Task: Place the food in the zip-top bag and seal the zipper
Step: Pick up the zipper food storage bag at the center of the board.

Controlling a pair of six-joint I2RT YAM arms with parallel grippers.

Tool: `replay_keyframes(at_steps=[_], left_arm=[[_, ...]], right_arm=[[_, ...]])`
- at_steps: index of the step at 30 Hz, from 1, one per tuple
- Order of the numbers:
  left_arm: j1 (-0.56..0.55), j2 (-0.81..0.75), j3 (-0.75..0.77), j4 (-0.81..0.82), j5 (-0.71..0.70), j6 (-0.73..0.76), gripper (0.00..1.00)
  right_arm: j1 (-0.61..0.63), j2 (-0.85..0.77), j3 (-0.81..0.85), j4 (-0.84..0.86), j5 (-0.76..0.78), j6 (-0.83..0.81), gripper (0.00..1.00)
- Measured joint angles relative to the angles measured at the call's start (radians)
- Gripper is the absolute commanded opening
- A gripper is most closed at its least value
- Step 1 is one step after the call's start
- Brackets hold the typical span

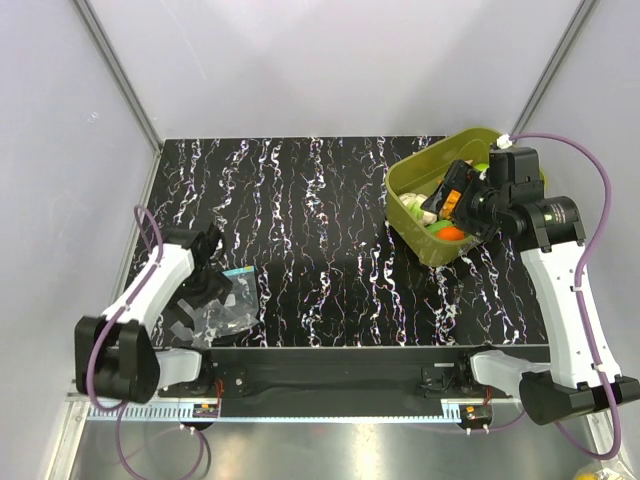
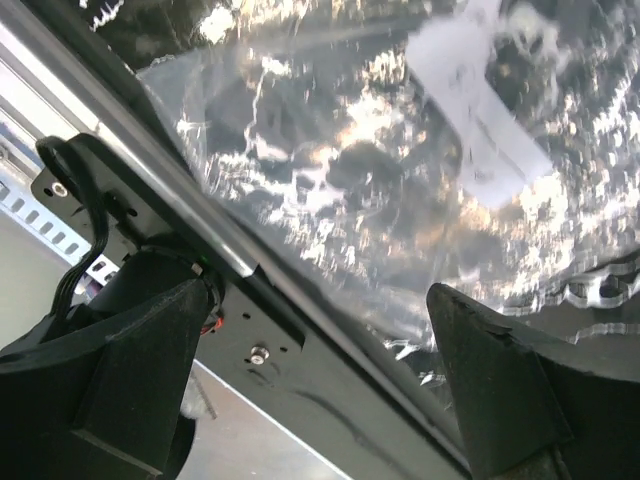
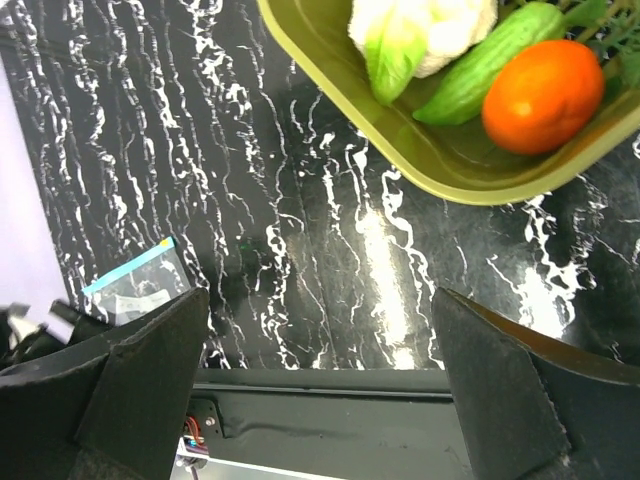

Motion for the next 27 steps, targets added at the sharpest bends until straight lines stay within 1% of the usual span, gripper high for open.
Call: replay_keyframes(at_steps=[4,5,6,7,8,9,10,11,12,16,19,21,24,26,27], left_arm=[[0.037,0.12,0.006,0.082,-0.014,0.018,0.99],[0.046,0.162,0.015,0.103,-0.016,0.027,0.96],[0.054,0.207,0.023,0.129,-0.015,0.039,0.9],[0.059,0.242,0.029,0.152,-0.015,0.046,0.81],[0.064,0.282,0.036,0.178,-0.013,0.055,0.59],[0.068,0.312,0.039,0.204,-0.009,0.057,0.48],[0.072,0.34,0.039,0.233,0.005,0.067,0.19],[0.076,0.354,0.039,0.255,0.019,0.068,0.04],[0.078,0.362,0.036,0.283,0.044,0.08,0.0],[0.056,0.367,0.051,0.358,0.108,0.169,0.0],[-0.024,0.369,0.13,0.396,0.139,0.282,0.0],[-0.104,0.369,0.206,0.445,0.179,0.376,0.0],[-0.205,0.357,0.272,0.549,0.287,0.501,0.0],[-0.26,0.333,0.279,0.603,0.381,0.57,0.0],[-0.28,0.307,0.275,0.632,0.468,0.613,0.0]], right_arm=[[0.0,0.001,0.0,0.017,-0.017,0.003,1.0],[0.0,0.001,0.0,0.022,-0.021,0.005,1.0],[0.0,0.001,0.0,0.027,-0.029,0.008,1.0],[0.0,0.001,0.0,0.031,-0.035,0.009,1.0],[0.0,0.001,-0.002,0.037,-0.039,0.011,1.0],[0.0,0.001,-0.003,0.045,-0.045,0.014,1.0],[0.0,0.001,-0.004,0.053,-0.053,0.014,1.0],[0.0,0.002,-0.005,0.061,-0.062,0.014,1.0],[0.0,0.005,-0.005,0.068,-0.075,0.011,1.0],[0.0,0.042,-0.003,0.103,-0.171,-0.029,1.0],[0.0,0.101,0.001,0.126,-0.286,-0.072,1.0],[0.0,0.152,0.002,0.14,-0.379,-0.101,1.0],[0.0,0.227,0.001,0.163,-0.503,-0.131,1.0],[0.0,0.272,-0.008,0.188,-0.58,-0.15,0.97],[0.0,0.288,-0.013,0.201,-0.616,-0.155,0.9]])
